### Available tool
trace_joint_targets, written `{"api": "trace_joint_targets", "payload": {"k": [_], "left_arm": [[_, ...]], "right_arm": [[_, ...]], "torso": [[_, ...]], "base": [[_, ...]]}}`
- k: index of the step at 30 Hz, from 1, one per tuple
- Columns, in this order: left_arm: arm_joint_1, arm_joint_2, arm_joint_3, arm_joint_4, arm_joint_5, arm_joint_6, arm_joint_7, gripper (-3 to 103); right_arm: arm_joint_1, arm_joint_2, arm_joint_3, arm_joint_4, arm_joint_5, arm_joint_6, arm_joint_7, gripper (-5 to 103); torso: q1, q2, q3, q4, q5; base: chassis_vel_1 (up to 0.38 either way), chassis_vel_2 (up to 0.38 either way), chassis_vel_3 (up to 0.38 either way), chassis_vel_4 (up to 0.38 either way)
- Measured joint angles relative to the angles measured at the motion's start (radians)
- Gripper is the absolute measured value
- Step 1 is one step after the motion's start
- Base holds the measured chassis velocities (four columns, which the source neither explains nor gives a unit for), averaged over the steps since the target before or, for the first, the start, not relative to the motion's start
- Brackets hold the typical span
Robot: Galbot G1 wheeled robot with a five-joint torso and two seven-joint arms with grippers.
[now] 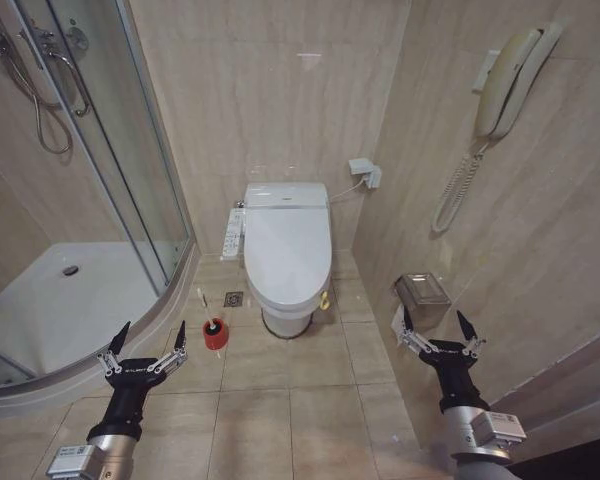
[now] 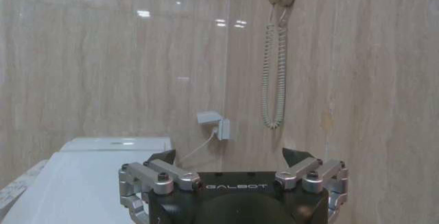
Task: Open the toilet lid, clean the toilet bowl with a toilet brush, close the toilet lid, and flush.
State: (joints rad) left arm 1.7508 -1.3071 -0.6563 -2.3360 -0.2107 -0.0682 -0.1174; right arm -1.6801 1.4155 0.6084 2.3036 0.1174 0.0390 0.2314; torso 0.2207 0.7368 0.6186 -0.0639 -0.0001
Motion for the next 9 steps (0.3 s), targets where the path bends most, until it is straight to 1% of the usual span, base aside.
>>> {"api": "trace_joint_targets", "payload": {"k": [9], "left_arm": [[0.000, 0.000, 0.000, 0.000, 0.000, 0.000, 0.000, 100]], "right_arm": [[0.000, 0.000, 0.000, 0.000, 0.000, 0.000, 0.000, 100]], "torso": [[0.000, 0.000, 0.000, -0.0001, 0.0001]], "base": [[0.000, 0.000, 0.000, 0.000]]}}
